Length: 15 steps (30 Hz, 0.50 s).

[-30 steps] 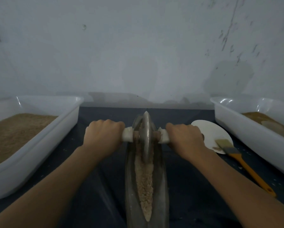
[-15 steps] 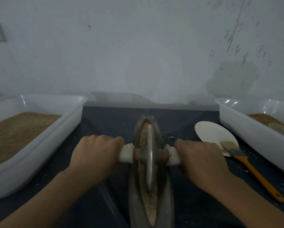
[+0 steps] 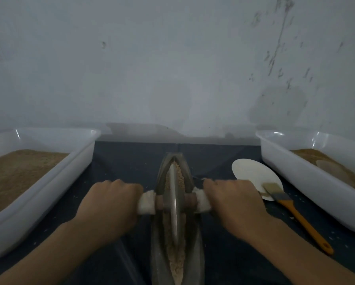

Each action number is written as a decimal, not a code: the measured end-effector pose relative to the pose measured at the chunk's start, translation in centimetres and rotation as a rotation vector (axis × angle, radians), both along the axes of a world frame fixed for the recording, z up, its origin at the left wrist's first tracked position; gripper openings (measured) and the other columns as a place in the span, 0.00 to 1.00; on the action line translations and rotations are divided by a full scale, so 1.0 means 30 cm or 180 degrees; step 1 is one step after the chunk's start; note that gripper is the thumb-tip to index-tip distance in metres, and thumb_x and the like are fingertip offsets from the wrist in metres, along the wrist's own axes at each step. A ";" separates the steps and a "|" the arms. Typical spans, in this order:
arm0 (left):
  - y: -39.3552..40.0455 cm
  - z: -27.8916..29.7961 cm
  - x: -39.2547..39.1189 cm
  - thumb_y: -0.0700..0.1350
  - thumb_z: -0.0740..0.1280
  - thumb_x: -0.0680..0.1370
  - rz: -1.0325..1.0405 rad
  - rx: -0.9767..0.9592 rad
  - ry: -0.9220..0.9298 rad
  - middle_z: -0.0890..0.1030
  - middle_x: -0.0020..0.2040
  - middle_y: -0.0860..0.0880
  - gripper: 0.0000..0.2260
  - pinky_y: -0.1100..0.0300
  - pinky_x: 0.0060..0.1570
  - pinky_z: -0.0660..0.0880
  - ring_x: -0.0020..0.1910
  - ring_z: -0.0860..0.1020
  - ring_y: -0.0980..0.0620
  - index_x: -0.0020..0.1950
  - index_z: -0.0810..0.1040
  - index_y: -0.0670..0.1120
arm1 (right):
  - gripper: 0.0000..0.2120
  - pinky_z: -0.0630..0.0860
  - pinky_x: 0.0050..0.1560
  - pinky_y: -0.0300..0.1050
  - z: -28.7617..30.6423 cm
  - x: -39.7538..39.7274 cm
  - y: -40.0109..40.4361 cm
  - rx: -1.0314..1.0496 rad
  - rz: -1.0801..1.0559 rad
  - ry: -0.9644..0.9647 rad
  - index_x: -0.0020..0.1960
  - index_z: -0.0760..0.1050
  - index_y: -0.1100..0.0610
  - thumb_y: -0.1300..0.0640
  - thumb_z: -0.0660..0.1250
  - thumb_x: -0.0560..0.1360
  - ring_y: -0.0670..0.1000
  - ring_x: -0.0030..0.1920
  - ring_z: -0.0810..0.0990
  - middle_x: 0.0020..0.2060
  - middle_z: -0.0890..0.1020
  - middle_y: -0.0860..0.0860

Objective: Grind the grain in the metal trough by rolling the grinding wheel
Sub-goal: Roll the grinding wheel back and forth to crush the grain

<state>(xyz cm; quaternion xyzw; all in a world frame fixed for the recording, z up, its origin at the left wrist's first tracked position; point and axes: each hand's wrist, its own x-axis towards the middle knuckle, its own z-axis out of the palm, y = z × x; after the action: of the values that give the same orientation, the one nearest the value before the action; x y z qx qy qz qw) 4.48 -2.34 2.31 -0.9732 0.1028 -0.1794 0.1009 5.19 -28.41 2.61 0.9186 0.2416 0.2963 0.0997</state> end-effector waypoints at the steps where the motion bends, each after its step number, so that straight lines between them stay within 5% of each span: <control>1: 0.004 0.006 -0.033 0.60 0.63 0.71 -0.0050 -0.0014 0.0059 0.66 0.31 0.56 0.14 0.62 0.29 0.58 0.29 0.66 0.59 0.36 0.59 0.58 | 0.21 0.60 0.23 0.42 -0.006 -0.035 -0.007 0.0031 0.0052 -0.0067 0.34 0.71 0.53 0.58 0.79 0.48 0.52 0.21 0.72 0.24 0.74 0.49; 7: 0.001 0.012 -0.048 0.59 0.63 0.71 -0.0010 0.0105 -0.0090 0.65 0.30 0.56 0.15 0.59 0.30 0.58 0.29 0.66 0.56 0.35 0.57 0.57 | 0.20 0.63 0.21 0.42 -0.025 -0.038 -0.013 0.0151 -0.0036 -0.0137 0.33 0.71 0.54 0.62 0.79 0.49 0.53 0.21 0.72 0.23 0.74 0.50; 12: -0.011 -0.019 0.121 0.57 0.65 0.70 -0.0047 0.0003 -0.0337 0.70 0.32 0.54 0.12 0.58 0.31 0.61 0.34 0.77 0.49 0.38 0.64 0.55 | 0.11 0.66 0.28 0.44 -0.023 0.141 0.018 -0.0071 -0.0356 -0.0063 0.42 0.68 0.52 0.56 0.70 0.68 0.53 0.31 0.78 0.34 0.79 0.49; 15: -0.017 -0.023 0.189 0.56 0.66 0.70 -0.0016 -0.0015 -0.0466 0.77 0.35 0.52 0.10 0.58 0.31 0.62 0.35 0.78 0.46 0.38 0.66 0.54 | 0.11 0.61 0.29 0.44 -0.012 0.213 0.032 -0.0124 -0.0514 -0.0033 0.43 0.64 0.51 0.56 0.67 0.70 0.54 0.34 0.79 0.37 0.79 0.49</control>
<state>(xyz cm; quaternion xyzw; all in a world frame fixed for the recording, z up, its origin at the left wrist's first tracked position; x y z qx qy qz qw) 10.16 -2.87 1.61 -0.9574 0.0972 -0.2506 0.1053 11.58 -27.46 2.26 0.9315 0.1719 0.2873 0.1423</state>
